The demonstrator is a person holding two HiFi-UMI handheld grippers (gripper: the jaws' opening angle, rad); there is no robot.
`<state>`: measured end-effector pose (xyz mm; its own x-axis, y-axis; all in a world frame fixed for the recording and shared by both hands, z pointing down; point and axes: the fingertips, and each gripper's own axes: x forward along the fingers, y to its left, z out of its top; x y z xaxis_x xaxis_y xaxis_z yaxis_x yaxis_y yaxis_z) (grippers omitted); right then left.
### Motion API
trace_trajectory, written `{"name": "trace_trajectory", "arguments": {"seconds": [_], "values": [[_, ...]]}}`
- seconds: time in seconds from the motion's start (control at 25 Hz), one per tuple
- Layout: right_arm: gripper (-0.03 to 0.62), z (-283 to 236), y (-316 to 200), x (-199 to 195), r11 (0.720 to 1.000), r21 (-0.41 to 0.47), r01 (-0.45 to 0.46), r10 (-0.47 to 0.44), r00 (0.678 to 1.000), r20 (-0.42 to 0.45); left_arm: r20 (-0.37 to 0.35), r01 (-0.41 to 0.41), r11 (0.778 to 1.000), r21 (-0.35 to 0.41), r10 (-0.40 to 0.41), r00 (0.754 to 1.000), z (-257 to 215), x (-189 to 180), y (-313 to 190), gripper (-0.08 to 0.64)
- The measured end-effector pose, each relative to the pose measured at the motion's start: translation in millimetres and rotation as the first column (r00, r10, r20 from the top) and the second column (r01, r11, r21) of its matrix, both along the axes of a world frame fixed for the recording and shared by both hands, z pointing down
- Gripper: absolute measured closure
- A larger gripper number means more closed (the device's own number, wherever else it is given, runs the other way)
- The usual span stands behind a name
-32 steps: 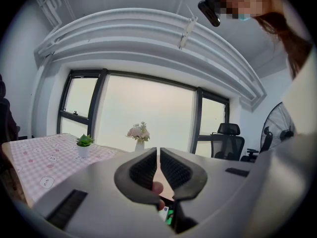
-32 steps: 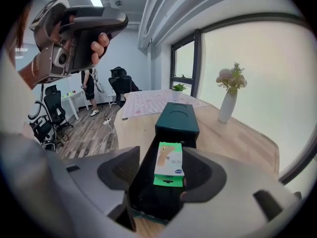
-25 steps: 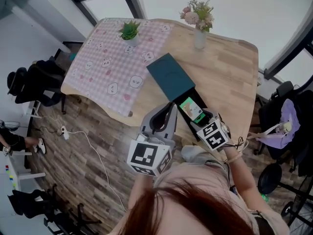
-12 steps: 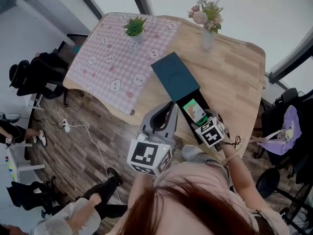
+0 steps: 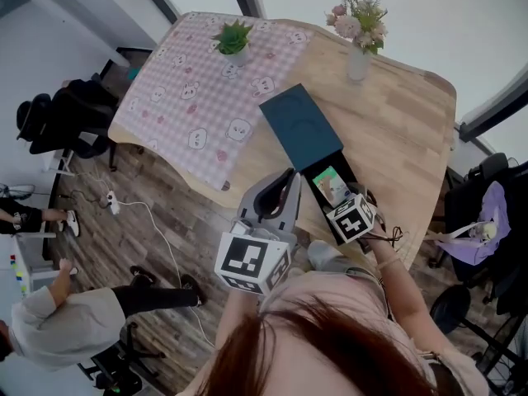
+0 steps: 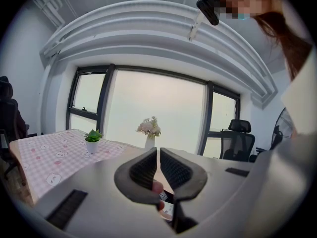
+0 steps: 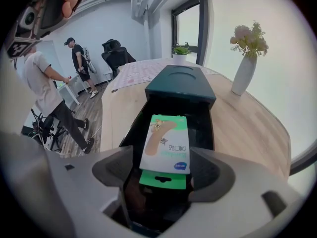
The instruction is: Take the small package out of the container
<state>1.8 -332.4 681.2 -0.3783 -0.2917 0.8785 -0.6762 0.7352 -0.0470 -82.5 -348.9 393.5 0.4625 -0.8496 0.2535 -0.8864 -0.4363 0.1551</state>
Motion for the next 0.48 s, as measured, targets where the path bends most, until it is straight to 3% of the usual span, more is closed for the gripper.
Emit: {"name": "trace_trajectory", "arguments": {"seconds": [0.48], "values": [[0.236, 11.6, -7.8, -2.7, 0.998, -0.041, -0.052, 0.05, 0.997, -0.056, 0.003, -0.003, 1.0, -0.011, 0.003, 1.0, 2.1, -5.4, -4.0, 0.538]]}}
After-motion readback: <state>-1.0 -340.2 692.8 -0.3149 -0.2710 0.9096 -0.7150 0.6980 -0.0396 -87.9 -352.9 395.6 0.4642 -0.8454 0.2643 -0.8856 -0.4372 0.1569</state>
